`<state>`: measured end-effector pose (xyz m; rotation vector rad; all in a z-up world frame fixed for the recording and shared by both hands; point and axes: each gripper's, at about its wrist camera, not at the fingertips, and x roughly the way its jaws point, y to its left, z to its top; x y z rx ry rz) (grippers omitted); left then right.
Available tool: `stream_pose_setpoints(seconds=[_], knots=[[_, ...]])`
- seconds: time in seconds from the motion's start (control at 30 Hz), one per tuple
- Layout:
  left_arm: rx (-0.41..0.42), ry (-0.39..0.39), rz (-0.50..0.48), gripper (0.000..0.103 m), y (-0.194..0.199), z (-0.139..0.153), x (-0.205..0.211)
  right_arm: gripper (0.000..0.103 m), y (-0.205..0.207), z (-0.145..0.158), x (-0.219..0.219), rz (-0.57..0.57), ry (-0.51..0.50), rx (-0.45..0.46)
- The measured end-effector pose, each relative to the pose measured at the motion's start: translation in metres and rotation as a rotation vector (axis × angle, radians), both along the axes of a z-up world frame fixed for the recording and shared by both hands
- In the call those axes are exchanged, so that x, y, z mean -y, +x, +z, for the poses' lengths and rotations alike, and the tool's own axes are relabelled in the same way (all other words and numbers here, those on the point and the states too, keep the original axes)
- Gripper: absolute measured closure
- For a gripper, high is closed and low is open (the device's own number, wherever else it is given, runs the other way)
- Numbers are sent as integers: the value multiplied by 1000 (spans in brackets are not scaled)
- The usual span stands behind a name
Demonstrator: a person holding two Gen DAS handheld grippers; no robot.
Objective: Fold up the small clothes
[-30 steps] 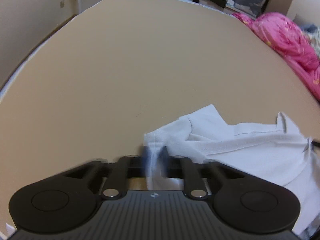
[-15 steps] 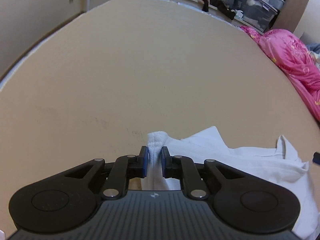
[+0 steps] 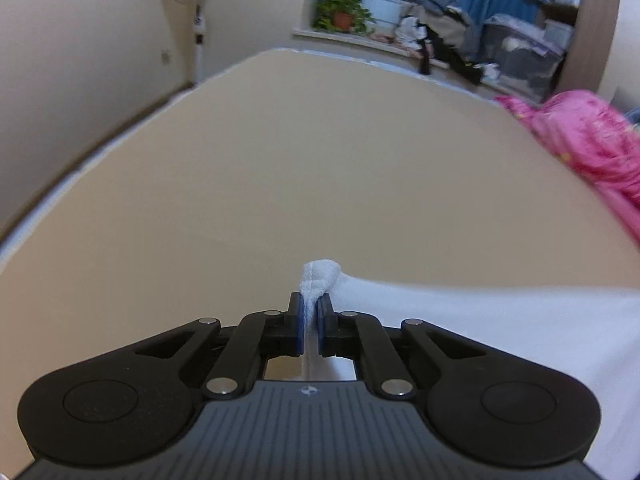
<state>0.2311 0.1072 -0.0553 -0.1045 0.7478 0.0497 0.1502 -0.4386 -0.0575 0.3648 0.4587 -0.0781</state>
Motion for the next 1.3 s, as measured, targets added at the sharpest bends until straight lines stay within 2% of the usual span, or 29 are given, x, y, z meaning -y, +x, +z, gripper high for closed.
stream_pose_setpoints(seconds=[0.1,0.2,0.27,0.3,0.33,0.4,0.47,0.6,0.63,0.7,0.8,0.9,0.93,0.97,1.0,1.03,1.07,1.2,1.23,1.3], knots=[[-82,32,33,96,14,-19,2,98,17,-14,-4,-8,17,-60],[-162,33,40,88,23,-32,4,94,36,-32,-15,0,0,-167],[-150,-20,62,79,18,-25,-5,88,35,-41,-20,-48,-31,-224],[-134,-53,66,78,14,-19,-10,88,31,-37,-20,-64,-31,-222],[-119,-95,63,76,7,-12,-16,87,24,-33,-16,-78,-13,-213],[-110,-156,45,73,-6,1,-23,79,9,-24,-13,-77,32,-201],[-126,-183,6,72,-24,11,-26,74,-11,-15,-12,-39,64,-242],[-239,-193,-38,71,-64,16,-29,70,-62,-21,-10,19,136,-349],[-286,-210,-39,71,-78,12,-31,70,-73,-24,-13,38,143,-380],[-330,-230,-44,71,-103,4,-35,69,-97,-27,-24,73,115,-426],[-373,-193,-62,71,-133,-14,-36,66,-121,-29,-36,101,70,-444],[-409,-133,-94,72,-147,-32,-31,65,-137,-37,-42,120,55,-469],[-414,-107,-99,76,-149,-36,-30,65,-137,-38,-45,123,42,-477],[-415,-92,-105,89,-151,-38,-30,66,-134,-39,-42,124,27,-485],[-417,-96,-124,96,-152,-40,-32,79,-132,-40,-39,126,22,-490],[-413,-108,-135,97,-153,-39,-34,91,-133,-41,-37,129,24,-488],[-394,-106,-136,98,-156,-35,-37,99,-137,-40,-39,128,28,-482],[-334,-150,-136,99,-170,-19,-47,100,-159,-25,-20,93,126,-377],[-355,-142,-127,99,-171,-23,-48,100,-162,-24,-19,87,127,-377],[-419,-124,-108,98,-159,-37,-40,100,-160,-35,-20,70,99,-464]])
